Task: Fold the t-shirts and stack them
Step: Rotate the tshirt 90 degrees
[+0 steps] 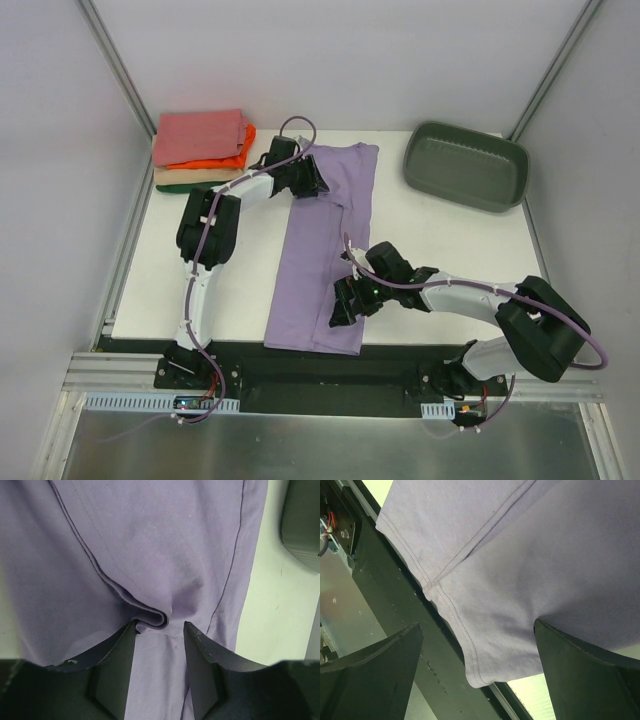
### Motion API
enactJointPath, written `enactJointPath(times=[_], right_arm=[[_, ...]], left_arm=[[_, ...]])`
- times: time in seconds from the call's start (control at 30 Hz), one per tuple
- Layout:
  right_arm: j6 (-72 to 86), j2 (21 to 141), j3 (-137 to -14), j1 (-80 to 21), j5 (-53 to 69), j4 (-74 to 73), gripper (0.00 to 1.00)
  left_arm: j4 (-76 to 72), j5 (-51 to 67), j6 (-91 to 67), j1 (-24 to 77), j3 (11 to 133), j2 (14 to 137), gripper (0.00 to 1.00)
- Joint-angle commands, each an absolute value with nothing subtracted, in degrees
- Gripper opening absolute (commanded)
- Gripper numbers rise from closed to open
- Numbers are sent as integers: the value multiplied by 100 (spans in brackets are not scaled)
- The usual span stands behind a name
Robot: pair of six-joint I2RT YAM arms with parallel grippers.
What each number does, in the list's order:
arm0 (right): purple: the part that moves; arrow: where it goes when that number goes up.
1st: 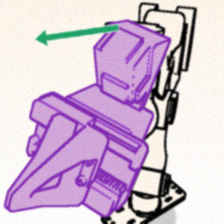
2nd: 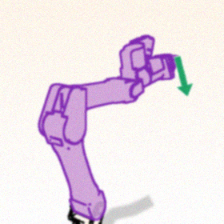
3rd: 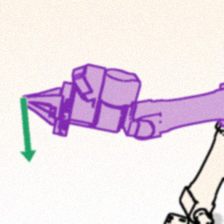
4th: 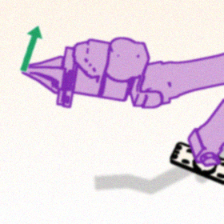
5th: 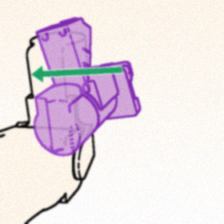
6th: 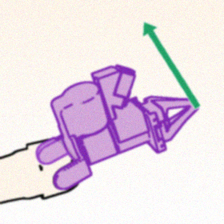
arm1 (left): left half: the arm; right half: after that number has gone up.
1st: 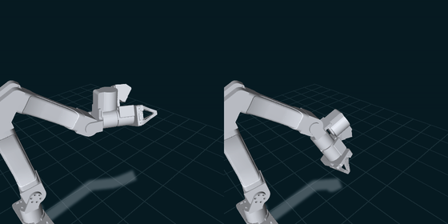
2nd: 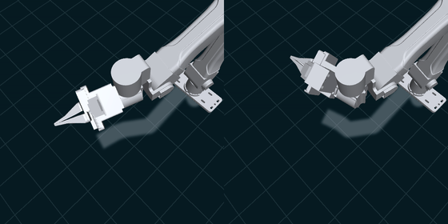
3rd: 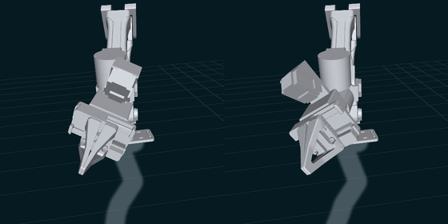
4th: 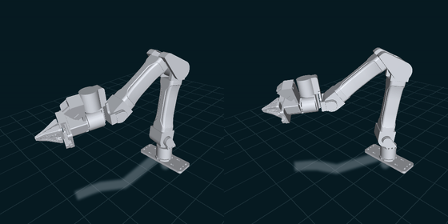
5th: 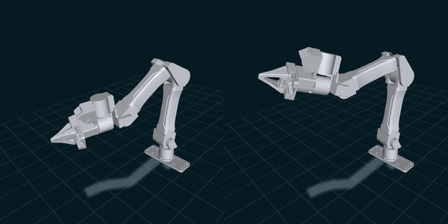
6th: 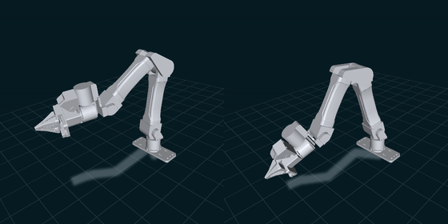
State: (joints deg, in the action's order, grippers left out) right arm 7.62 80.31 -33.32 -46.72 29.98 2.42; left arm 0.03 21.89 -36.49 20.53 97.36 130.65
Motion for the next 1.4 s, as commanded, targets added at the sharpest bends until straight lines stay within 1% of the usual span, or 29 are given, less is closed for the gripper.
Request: enactJointPath(times=[0.0, 0.13, 0.3, 0.43, 0.53, 0.67, 0.77, 1.17, 1.37], right_arm=[[800, 8130, -3146, -4685, 3041, 97, 96], [817, 8121, -3103, -4685, 3032, 97, 96], [817, 8130, -3050, -4685, 3015, 105, 96], [861, 8138, -3023, -4685, 2936, 114, 96], [888, 8200, -3023, -4685, 2909, 114, 96], [914, 8279, -3032, -4685, 2874, 114, 96], [958, 8332, -3041, -4693, 2865, 114, 96], [1055, 8218, -2918, -4685, 2769, 79, 96], [1063, 8253, -2848, -4693, 2689, 70, 96]], left_arm=[[123, 2241, -3516, 2048, 9756, 13096, 41], [114, 2320, -3481, 2092, 9510, 12982, 36], [114, 2093, -3349, 2171, 9185, 12692, 34], [123, 2013, -3313, 2206, 9324, 12805, 30], [123, 2118, -3357, 2206, 9500, 12884, 25], [123, 2118, -3392, 2206, 9536, 12788, 15], [123, 2092, -3436, 2197, 9492, 12657, 0], [237, 2092, -3639, 2197, 8992, 12164, 0], [720, 2215, -3621, 2188, 8903, 12103, 0]])
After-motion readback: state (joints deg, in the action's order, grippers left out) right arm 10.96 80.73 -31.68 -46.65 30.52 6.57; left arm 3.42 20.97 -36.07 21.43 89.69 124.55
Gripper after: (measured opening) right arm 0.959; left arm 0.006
